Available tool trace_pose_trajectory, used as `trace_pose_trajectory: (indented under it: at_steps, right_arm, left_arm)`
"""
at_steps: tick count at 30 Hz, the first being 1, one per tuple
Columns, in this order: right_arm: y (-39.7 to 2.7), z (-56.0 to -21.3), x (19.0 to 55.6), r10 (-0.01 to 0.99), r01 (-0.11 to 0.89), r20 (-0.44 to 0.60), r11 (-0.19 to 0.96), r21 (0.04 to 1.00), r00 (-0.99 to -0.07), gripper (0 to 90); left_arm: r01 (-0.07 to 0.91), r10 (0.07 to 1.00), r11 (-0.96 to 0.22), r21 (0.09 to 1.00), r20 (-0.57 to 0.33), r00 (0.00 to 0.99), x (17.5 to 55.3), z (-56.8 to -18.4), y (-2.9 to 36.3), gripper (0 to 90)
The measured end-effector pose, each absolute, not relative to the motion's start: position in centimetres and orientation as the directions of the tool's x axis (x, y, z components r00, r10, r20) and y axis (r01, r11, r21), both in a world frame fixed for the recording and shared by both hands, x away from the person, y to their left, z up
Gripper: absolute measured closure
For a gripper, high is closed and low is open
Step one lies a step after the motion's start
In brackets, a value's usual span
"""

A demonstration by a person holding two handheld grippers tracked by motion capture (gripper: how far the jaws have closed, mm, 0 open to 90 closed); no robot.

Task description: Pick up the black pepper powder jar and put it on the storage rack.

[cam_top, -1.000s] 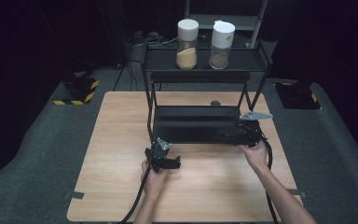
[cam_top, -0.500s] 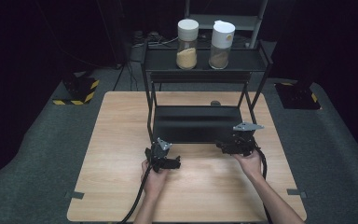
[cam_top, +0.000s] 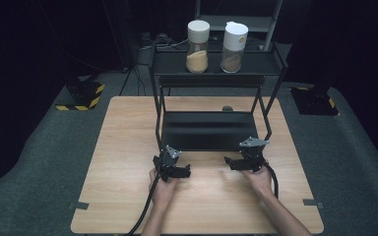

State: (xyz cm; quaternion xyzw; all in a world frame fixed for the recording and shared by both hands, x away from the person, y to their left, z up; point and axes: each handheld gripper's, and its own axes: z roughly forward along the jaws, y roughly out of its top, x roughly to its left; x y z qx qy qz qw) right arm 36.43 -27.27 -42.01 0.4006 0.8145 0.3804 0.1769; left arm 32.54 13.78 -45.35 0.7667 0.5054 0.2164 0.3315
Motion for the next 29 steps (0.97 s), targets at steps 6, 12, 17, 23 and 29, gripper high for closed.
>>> trace_pose_trajectory:
  at_steps: [6,12,17,23,29]
  right_arm:
    - [-26.7,-42.9,36.1,0.792,0.525,0.002,0.403,0.750,-0.611,13.1]
    - [-26.5,-43.7,36.0,0.801,0.542,0.004,0.401,0.739,-0.599,12.8]
    - [-26.1,-44.2,36.0,0.801,0.547,-0.016,0.423,0.723,-0.599,12.3]
    - [-26.2,-44.9,35.6,0.806,0.538,-0.019,0.411,0.736,-0.591,11.4]
    - [-26.2,-44.9,35.6,0.804,0.536,-0.020,0.414,0.736,-0.594,11.3]
  left_arm:
    - [0.632,0.918,-0.269,0.727,-0.003,0.396,32.5,-45.4,13.8,4.6]
    - [0.632,0.918,-0.270,0.727,-0.003,0.396,32.5,-45.3,13.8,4.5]
    - [0.632,0.919,-0.270,0.726,-0.002,0.395,32.5,-45.3,13.8,4.5]
    - [0.631,0.919,-0.270,0.727,-0.002,0.395,32.5,-45.4,13.8,4.6]
    - [0.632,0.918,-0.269,0.727,-0.003,0.395,32.5,-45.3,13.8,4.6]
